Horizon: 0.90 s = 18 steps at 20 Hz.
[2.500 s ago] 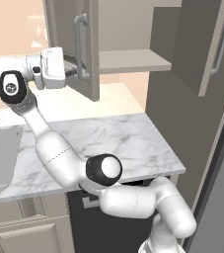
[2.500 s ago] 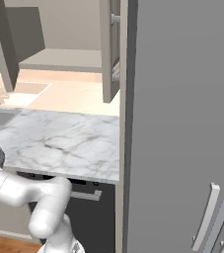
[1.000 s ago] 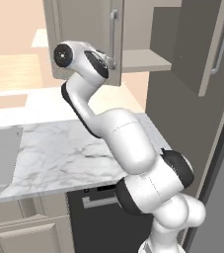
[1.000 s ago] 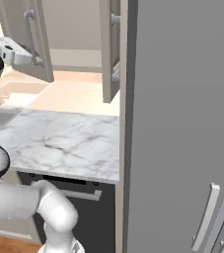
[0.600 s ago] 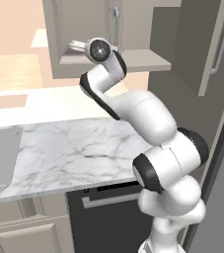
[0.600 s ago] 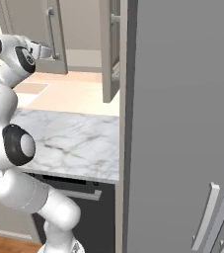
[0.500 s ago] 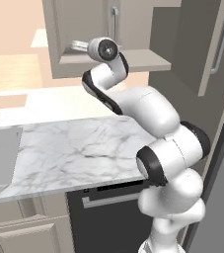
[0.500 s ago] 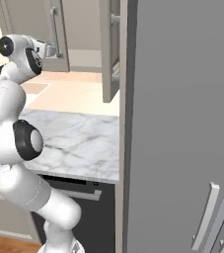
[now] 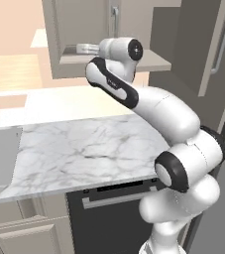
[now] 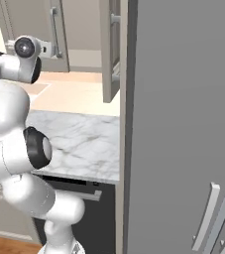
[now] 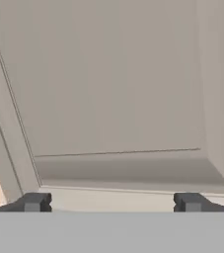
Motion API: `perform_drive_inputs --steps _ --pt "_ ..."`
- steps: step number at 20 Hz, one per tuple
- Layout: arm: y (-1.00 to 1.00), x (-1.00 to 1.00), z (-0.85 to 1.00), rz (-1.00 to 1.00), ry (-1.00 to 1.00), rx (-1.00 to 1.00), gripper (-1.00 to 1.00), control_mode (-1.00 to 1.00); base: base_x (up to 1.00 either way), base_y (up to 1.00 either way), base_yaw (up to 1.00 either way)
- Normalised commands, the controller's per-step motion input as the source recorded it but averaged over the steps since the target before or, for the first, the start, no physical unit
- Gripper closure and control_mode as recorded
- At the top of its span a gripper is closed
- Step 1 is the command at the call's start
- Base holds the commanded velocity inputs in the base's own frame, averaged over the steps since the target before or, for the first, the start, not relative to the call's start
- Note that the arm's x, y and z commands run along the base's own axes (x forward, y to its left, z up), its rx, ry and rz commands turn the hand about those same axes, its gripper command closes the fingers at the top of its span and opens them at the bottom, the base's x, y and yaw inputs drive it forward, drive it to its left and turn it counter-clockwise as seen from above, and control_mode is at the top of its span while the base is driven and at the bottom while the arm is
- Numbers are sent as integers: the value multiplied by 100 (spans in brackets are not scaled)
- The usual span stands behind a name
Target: Open the cabinet and move the ladle to the pot. Then close the cabinet.
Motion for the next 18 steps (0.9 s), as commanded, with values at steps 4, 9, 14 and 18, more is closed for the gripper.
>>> perform_drive_inputs --steps 4,9,14,18 --pt "0 -100 57 1 -5 -11 -100 -100 0 0 0" --pt "0 -100 74 0 0 -10 -100 -100 0 0 0" --pt "-1 -100 72 -4 0 -6 -100 -100 0 0 0" --pt "-19 -100 40 -21 7 -1 -100 -100 0 0 0"
